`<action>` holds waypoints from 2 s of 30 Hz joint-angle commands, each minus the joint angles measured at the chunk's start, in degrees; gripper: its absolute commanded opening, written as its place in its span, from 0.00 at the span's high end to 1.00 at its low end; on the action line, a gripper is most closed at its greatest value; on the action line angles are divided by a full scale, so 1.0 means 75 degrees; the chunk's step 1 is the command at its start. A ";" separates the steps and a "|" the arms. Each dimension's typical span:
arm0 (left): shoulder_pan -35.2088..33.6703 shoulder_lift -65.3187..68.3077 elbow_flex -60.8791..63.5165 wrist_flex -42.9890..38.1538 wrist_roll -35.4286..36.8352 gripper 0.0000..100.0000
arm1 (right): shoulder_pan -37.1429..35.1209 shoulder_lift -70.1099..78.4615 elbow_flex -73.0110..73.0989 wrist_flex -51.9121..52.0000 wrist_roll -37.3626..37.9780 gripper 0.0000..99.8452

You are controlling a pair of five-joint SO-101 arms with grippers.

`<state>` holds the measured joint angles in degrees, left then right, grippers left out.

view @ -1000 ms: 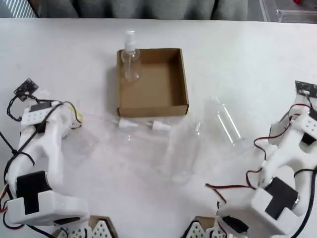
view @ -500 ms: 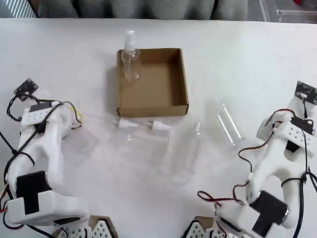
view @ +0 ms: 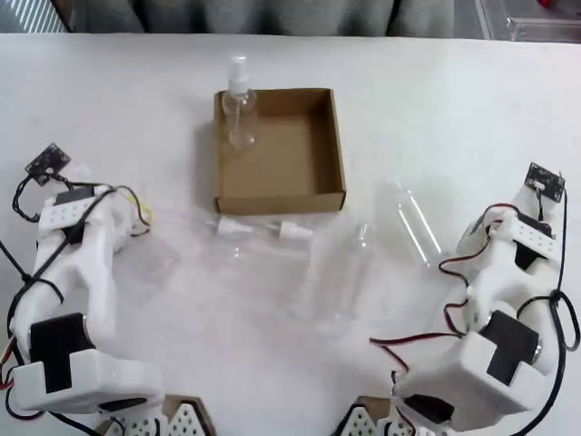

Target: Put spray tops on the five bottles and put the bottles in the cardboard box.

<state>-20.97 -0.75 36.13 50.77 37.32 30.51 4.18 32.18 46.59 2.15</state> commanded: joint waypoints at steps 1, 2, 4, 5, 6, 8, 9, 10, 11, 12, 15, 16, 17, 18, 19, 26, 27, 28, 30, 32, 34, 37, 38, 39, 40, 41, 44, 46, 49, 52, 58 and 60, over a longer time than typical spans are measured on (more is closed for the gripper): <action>0.0100 -0.0076 -0.0281 -0.0012 -0.0105 0.98 | -0.0100 0.0334 -0.0527 -0.0029 0.0363 0.92; 0.0100 -0.0076 -0.0281 -0.0012 -0.0105 0.98 | -0.0100 0.0475 -0.0656 -0.0029 0.0516 0.95; 0.0100 -0.0088 -0.0281 -0.0012 -0.0105 0.98 | -0.0100 0.0744 -0.0926 0.0029 0.0856 0.99; 0.0100 -0.0088 -0.0281 -0.0012 -0.0105 0.98 | -0.0076 0.0826 -0.1078 0.0193 0.0961 0.98; 0.0100 -0.0088 -0.0281 -0.0012 -0.0105 0.98 | -0.0053 0.0885 -0.1254 0.0393 0.1032 0.98; 0.0100 -0.0100 -0.0281 0.0000 -0.0094 0.98 | -0.0018 0.0908 -0.1676 0.0955 0.1114 0.98; 0.0100 -0.0111 -0.0305 0.0035 -0.0094 0.98 | 0.0041 0.0850 -0.1887 0.1295 0.1114 0.98; 0.0111 -0.0182 -0.0316 0.0047 -0.0094 0.98 | 0.0100 0.0756 -0.2086 0.1623 0.1125 0.98; 0.0111 -0.0346 -0.0293 0.0047 -0.0094 0.98 | 0.0158 0.0615 -0.2286 0.1893 0.1125 0.98; 0.0111 -0.0604 -0.0270 0.0070 -0.0094 0.98 | 0.0217 0.0428 -0.2438 0.2174 0.1125 0.98; 0.0205 -0.1729 -0.0012 0.0434 -0.0105 0.98 | 0.0346 -0.0381 -0.2602 0.2807 0.1442 0.98; 0.0334 -0.2198 0.0164 0.0481 -0.0105 0.98 | 0.0346 -0.0721 -0.2567 0.2960 0.1547 0.98; 0.0498 -0.2690 0.0375 0.0492 -0.0176 0.98 | 0.0346 -0.1037 -0.2544 0.3147 0.1629 0.98; 0.0686 -0.3229 0.0610 0.0492 -0.0352 0.98 | 0.0358 -0.1366 -0.2473 0.3311 0.1711 0.98; 0.0885 -0.3780 0.0844 0.0481 -0.0551 0.98 | 0.0393 -0.1694 -0.2391 0.3440 0.1735 0.98; 0.2702 -0.7578 0.1922 0.0481 -0.2028 0.98 | 0.0709 -0.4097 -0.1653 0.3487 0.2356 0.98; 0.2983 -0.8023 0.1958 0.0481 -0.2297 0.98 | 0.0709 -0.4390 -0.1559 0.3487 0.2462 0.98; 0.3253 -0.8481 0.1958 0.0492 -0.2555 0.98 | 0.0686 -0.4659 -0.1465 0.3487 0.2544 0.98; 0.3780 -0.9160 0.1958 0.0563 -0.3024 0.98 | 0.0639 -0.5187 -0.1313 0.3487 0.2813 0.98; 0.4413 -0.9559 0.1958 0.0738 -0.3423 0.98 | 0.0475 -0.5691 -0.1219 0.3499 0.3212 0.98; 0.5058 -0.9629 0.1934 0.0750 -0.3563 0.98 | 0.0264 -0.6207 -0.1078 0.3522 0.3669 0.98; 0.5773 -0.9465 0.1852 0.0633 -0.3575 0.98 | -0.0135 -0.7062 -0.0914 0.3569 0.4056 0.98; 0.5925 -0.9395 0.1805 0.0516 -0.3575 0.98 | -0.0229 -0.7379 -0.0938 0.3698 0.4032 0.98; 0.6042 -0.9313 0.1747 0.0410 -0.3587 0.98 | -0.0264 -0.7672 -0.1020 0.3874 0.3985 0.98; 0.6148 -0.9231 0.1688 0.0305 -0.3610 0.98 | -0.0311 -0.7953 -0.1137 0.4050 0.3856 0.98; 0.6218 -0.9172 0.1618 0.0246 -0.3622 0.98 | -0.0311 -0.8223 -0.1242 0.4155 0.3634 0.98; 0.6265 -0.9125 0.1618 0.0199 -0.3634 0.98 | -0.0322 -0.8938 -0.1512 0.4179 0.2790 0.98; 0.6265 -0.9137 0.1664 0.0270 -0.3645 0.98 | -0.0498 -0.9231 -0.1641 0.4097 0.2356 0.98; 0.6265 -0.9266 0.1981 0.0211 -0.3950 0.98 | -0.1354 -0.9219 -0.1641 0.3358 0.1735 0.98; 0.6195 -0.9829 0.2274 0.0211 -0.4888 0.98 | -0.2104 -0.8809 -0.1348 0.2081 0.0996 0.98; 0.6183 -1.0801 0.2989 0.0211 -0.5263 0.98 | -0.2936 -0.8457 -0.1219 0.0522 0.0703 0.98; 0.6183 -1.0977 0.3282 0.0199 -0.5263 0.98 | -0.3534 -0.8633 -0.1219 0.0158 0.0586 0.98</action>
<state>25.27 -79.87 58.37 54.20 -1.45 10.73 -59.30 23.74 53.80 8.13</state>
